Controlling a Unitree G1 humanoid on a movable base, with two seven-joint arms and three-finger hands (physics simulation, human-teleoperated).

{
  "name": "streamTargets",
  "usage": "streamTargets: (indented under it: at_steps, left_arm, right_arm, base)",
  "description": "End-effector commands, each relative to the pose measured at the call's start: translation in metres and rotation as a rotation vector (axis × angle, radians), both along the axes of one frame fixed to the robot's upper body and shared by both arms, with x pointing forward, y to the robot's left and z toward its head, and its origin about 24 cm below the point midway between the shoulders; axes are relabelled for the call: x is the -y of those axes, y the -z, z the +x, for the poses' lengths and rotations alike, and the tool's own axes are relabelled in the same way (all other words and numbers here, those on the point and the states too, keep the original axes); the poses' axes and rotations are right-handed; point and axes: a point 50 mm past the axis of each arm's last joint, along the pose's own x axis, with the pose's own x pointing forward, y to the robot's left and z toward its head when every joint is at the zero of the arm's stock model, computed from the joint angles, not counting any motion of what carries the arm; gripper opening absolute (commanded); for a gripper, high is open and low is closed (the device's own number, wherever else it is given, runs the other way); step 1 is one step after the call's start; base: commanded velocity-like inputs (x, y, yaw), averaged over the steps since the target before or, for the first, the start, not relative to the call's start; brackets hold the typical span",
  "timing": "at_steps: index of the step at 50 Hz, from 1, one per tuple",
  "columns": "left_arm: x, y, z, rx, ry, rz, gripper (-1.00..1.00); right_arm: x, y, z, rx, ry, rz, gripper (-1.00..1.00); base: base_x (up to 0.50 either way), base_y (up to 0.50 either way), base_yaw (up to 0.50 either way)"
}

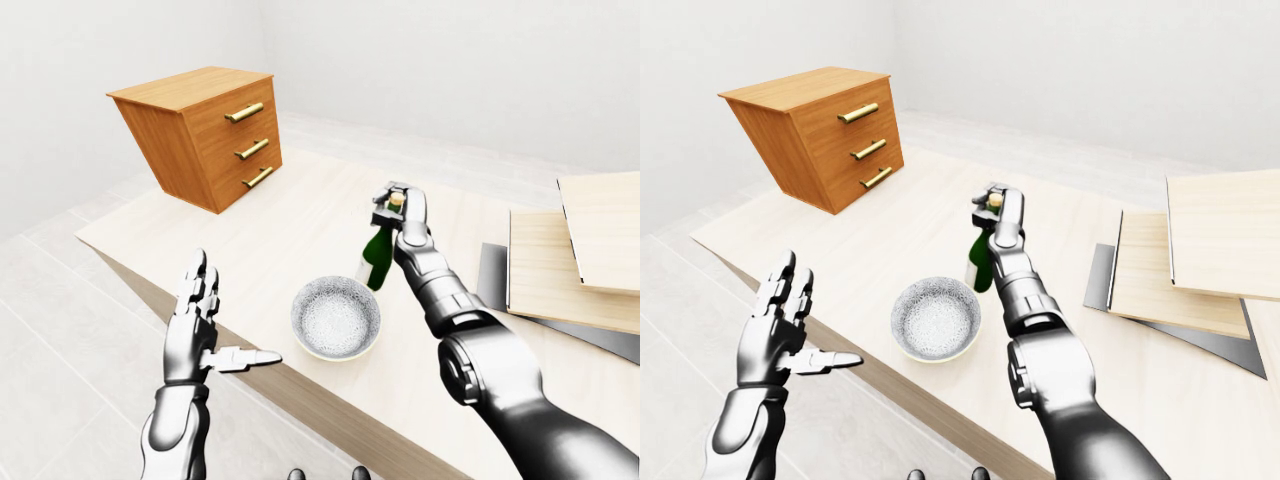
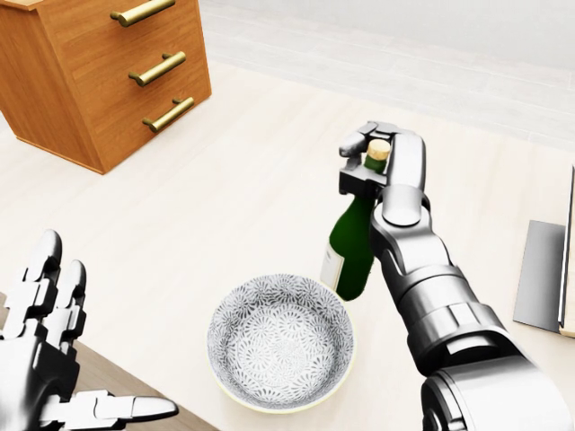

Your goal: Put the wine bottle on the wine rack.

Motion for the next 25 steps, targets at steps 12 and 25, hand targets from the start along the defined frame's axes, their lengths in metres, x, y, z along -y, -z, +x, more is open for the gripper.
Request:
streamTargets:
  at_steps: [12,25]
  left_arm:
    - [0.001,-0.001,-0.001,0.004,0.002,0.002,1.0]
    - [0.001,-0.001,0.0,0.006,0.005,0.003,1.0]
  right_arm:
    - [0.004,-0.008,0.001,0.01,0.009,0.014,-1.0]
    - [0.011,-0.017,0.002,0.03,0.016,0.021,-1.0]
  base:
    - [0.0,0.0,0.0]
    - [0.0,0.0,0.0]
